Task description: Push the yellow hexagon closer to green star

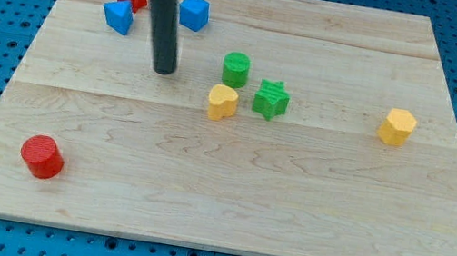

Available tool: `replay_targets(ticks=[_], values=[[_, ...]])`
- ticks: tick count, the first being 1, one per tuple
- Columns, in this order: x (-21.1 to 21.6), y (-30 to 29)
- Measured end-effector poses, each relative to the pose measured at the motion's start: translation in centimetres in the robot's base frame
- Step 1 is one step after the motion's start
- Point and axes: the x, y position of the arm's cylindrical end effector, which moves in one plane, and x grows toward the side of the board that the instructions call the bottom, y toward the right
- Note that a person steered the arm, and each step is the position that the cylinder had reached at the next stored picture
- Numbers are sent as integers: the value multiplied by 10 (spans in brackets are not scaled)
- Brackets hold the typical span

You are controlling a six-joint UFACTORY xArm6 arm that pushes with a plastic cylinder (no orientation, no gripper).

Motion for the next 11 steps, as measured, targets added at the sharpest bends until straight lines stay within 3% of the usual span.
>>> replay_targets(ticks=[1,3,4,5,6,8,9,10,11], values=[[-37,82],[-16,125],[-15,211],[1,342],[49,365],[47,217],[61,293],[97,287],[101,206]])
